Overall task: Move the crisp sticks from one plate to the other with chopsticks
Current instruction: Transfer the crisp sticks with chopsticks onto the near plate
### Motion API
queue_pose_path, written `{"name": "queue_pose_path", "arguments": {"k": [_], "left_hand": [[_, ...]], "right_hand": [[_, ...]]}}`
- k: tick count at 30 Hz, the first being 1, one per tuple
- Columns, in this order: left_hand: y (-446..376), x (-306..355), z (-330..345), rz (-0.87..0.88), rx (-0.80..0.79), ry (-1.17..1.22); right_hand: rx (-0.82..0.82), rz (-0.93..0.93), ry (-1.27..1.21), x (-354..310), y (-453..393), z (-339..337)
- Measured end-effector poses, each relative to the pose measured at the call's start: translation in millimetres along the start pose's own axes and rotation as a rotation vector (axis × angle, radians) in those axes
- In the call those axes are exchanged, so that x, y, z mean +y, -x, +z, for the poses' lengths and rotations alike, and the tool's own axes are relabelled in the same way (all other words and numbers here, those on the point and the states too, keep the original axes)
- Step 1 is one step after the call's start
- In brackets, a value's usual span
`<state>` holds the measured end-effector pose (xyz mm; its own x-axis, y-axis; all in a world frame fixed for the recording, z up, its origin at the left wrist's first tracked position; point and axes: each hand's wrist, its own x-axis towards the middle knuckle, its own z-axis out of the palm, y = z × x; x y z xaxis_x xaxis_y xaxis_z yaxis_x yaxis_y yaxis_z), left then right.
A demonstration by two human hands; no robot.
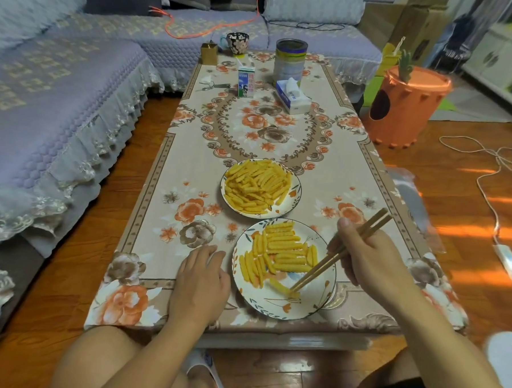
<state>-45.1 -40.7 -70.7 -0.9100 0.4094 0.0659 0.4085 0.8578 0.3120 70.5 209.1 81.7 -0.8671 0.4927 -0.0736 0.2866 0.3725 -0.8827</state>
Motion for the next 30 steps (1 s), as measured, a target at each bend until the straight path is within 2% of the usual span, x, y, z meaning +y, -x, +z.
{"name": "queue_pose_path", "arguments": {"k": [6,10,16,22,26,30], "left_hand": [[1,0,0,0.006,0.011,-0.011],[1,1,0,0.01,0.014,-0.015],[0,2,0,0.003,0.022,-0.008],[1,0,0,0.02,0.021,-0.02],[0,1,-1,0.017,0.025,-0.023],[-1,2,-2,0.018,0.024,-0.028]], "right_hand": [[0.011,-0.16,0.189,-2,-1,-8],[0.092,-0.216,0.178,-2,1,-16],[-0.026,-0.194,0.107,1,0,-5],[0.227,-0.143,-0.238,-8,-58,10],[0.429,0.032,-0.323,-4,-110,26],[0.439,0.081,-0.309,-2,-139,44]]}}
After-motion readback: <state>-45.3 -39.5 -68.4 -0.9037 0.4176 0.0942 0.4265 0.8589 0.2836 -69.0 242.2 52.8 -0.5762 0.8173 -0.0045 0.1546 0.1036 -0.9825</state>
